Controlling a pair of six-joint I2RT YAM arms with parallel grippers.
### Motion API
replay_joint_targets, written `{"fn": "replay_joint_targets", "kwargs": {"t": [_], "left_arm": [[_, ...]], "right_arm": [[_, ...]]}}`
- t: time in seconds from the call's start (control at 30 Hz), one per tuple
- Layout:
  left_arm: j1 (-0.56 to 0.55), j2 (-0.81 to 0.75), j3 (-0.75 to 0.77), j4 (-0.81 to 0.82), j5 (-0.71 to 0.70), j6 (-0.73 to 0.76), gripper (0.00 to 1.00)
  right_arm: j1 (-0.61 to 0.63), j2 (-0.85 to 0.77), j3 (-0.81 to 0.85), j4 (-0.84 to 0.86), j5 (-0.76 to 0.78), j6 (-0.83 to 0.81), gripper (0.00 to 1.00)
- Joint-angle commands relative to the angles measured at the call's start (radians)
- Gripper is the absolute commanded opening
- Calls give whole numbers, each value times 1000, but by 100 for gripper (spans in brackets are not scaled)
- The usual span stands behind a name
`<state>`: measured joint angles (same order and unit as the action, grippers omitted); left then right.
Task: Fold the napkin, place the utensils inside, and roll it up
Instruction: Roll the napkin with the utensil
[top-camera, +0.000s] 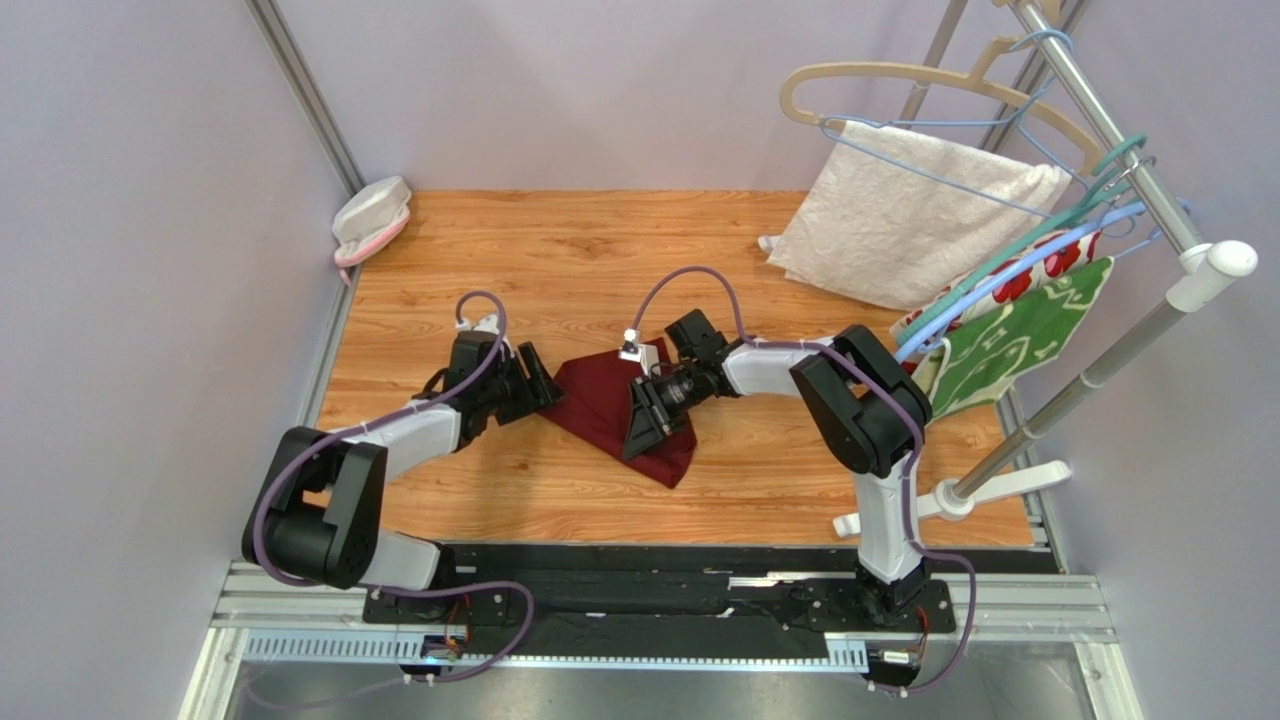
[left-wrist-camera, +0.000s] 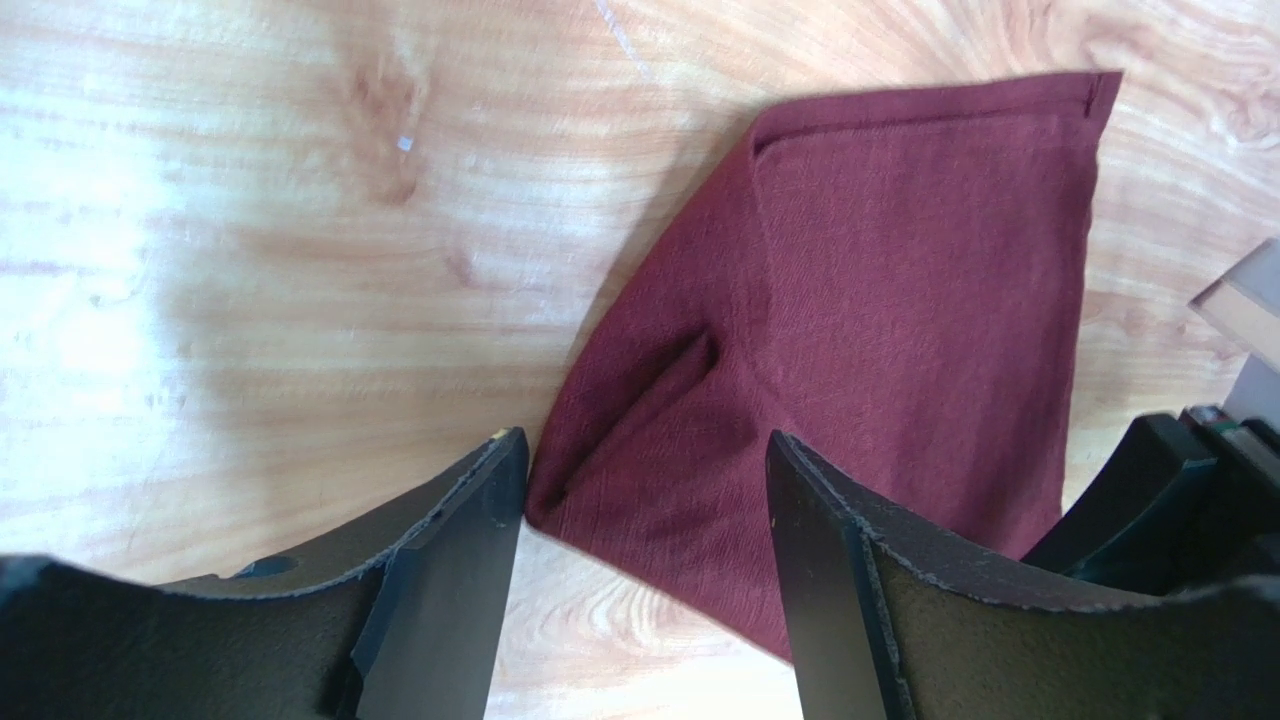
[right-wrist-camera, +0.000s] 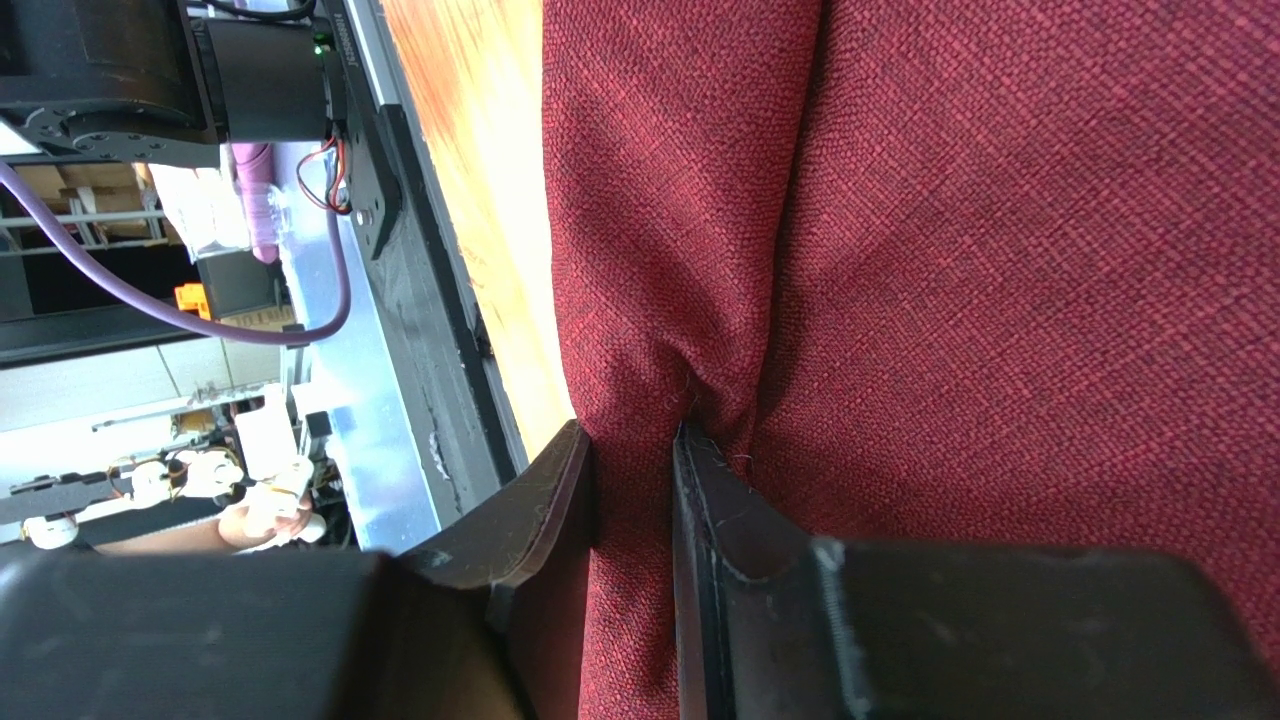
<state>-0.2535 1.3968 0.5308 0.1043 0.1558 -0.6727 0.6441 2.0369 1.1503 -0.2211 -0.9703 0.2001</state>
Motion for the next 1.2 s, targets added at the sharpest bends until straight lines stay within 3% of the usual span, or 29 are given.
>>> {"fn": "replay_joint_targets", "kwargs": {"t": [0.0,0.4,0.5,0.67,0.9,0.97,1.1,1.17], "left_arm": [[5,30,49,29,54,-7,67],[5,59,-48,146,117,-57,37],[3,79,-43,159,134,-53,32],[3,84,-40,160,140,-45,30],[3,74,-35,149,143,-42,29],[3,76,-34,147,143,-42,29],[3,79,-26,137,143,-41,29],[3,80,-19,129,142,-38,29]], "right_arm": [[-3,17,-31,-95,59,-42,17],[-1,-17,-89,-126,84,-77,20],[-1,-41,-81,-141,97,-77,27],[9,-107,-35,-219,179,-90,51],[72,-204,66,-250,317,-67,58],[127,-216,91,-239,418,-67,58],[284,-238,126,-230,837,-99,58],[353,-234,127,-199,942,-99,58]]}}
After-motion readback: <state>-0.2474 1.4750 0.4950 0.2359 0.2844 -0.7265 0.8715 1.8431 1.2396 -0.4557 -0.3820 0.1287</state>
